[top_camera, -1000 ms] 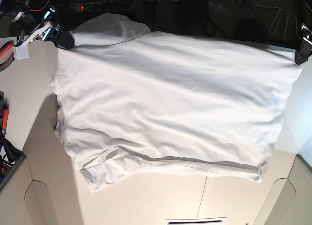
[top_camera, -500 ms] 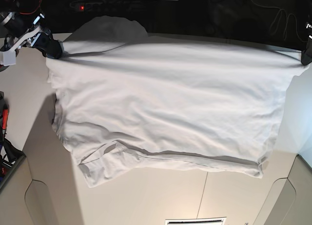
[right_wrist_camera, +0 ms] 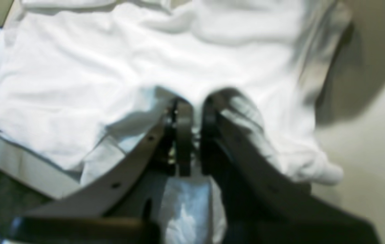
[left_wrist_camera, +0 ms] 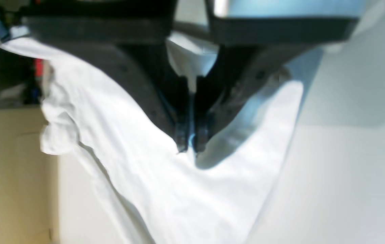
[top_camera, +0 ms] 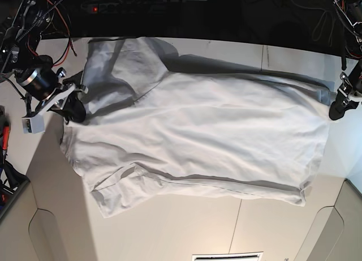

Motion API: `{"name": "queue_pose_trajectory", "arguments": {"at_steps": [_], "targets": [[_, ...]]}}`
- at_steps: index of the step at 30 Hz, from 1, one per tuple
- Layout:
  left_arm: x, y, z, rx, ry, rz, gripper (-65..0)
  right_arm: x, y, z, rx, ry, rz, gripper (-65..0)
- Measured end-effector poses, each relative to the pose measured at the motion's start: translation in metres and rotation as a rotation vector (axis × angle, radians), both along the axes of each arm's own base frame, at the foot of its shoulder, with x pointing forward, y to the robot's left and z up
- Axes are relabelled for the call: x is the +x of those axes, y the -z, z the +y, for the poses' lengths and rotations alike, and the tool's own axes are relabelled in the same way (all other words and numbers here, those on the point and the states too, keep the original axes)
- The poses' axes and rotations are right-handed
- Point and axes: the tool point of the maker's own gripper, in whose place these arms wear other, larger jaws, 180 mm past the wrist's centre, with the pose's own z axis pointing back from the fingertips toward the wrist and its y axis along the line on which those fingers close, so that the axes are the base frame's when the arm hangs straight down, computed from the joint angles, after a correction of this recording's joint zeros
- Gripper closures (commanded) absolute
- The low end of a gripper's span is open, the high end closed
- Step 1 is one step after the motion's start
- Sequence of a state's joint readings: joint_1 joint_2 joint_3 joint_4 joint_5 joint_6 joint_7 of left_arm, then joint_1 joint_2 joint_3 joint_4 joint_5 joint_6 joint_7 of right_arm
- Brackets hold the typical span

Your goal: Layout the t-shirt on the table in an organized manner, then fold the t-shirt properly

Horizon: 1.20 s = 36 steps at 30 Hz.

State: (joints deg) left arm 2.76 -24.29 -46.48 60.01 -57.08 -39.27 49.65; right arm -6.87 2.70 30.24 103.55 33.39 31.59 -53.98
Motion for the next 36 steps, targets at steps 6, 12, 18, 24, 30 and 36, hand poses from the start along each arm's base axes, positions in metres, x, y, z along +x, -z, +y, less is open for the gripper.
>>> {"name": "queue_pose_trajectory", "arguments": {"at_steps": [6, 12, 18, 24, 30, 36], "targets": [[0.013, -0.005, 0.008, 0.069, -0.013, -0.012, 0.0, 0.02, 0.02, -0.012, 0.021, 0.039, 0.03, 0.0], [0.014, -0.008, 0.013, 0.09, -0.032, -0.03, 0.0, 0.027, 0.048, -0.024, 0.061, 0.066, 0.098, 0.0], [0.023, -0.022, 0.013, 0.038, -0.059, -0.105, 0.0, 0.033, 0.04, -0.018, 0.126, 0.069, 0.067, 0.0], [0.042, -0.037, 0.009, 0.022, -0.048, -0.151, 0.0, 0.033, 0.04, -0.017, 0.127, 0.065, 0.063, 0.0], [0.048, -0.036, 0.003, 0.036, -0.011, -0.139, 0.0, 0.037, 0.037, -0.017, 0.126, 0.064, 0.054, 0.0], [0.051, -0.022, -0.007, 0.114, 0.054, -0.068, 0.0, 0.054, 0.021, -0.016, 0.126, 0.053, 0.004, 0.0]]}}
